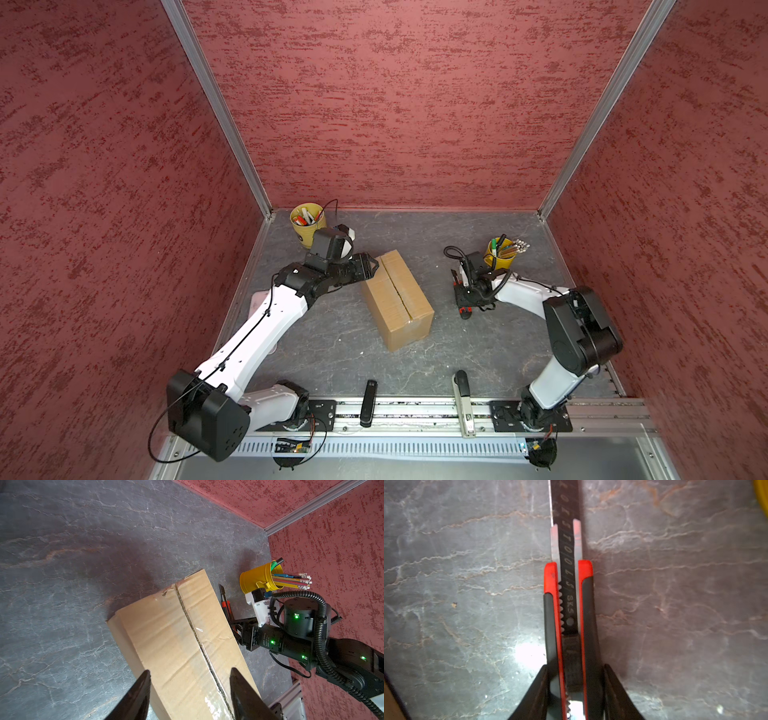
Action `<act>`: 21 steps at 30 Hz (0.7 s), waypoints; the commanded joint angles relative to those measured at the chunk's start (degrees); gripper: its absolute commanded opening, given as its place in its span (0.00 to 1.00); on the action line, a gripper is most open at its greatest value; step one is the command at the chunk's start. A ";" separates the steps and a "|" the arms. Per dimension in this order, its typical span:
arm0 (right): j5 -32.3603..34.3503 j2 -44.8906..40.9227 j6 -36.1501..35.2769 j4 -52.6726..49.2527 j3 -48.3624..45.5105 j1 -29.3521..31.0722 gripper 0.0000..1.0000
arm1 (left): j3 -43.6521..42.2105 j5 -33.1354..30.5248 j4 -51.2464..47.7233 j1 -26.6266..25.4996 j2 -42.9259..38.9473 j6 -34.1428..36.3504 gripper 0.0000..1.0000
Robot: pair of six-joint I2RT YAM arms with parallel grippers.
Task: Unpack the express box
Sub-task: 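Lift the knife with the right gripper while the left gripper moves toward it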
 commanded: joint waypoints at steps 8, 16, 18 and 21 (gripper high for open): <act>-2.79 -4.07 -1.00 -1.59 4.95 -0.34 0.13 | 5.42 7.54 4.70 0.13 4.98 -1.84 0.62; -3.16 -6.72 -1.31 -4.24 8.11 -0.28 0.11 | 9.15 10.99 7.82 -0.57 11.21 -2.78 0.62; -3.40 -7.08 -1.61 -5.07 9.33 -0.28 0.10 | 10.65 11.54 7.93 -1.05 12.89 -2.78 0.63; -3.85 -7.58 -2.34 -6.38 11.42 -0.28 0.10 | 12.96 12.36 8.46 -1.94 15.36 -2.77 0.65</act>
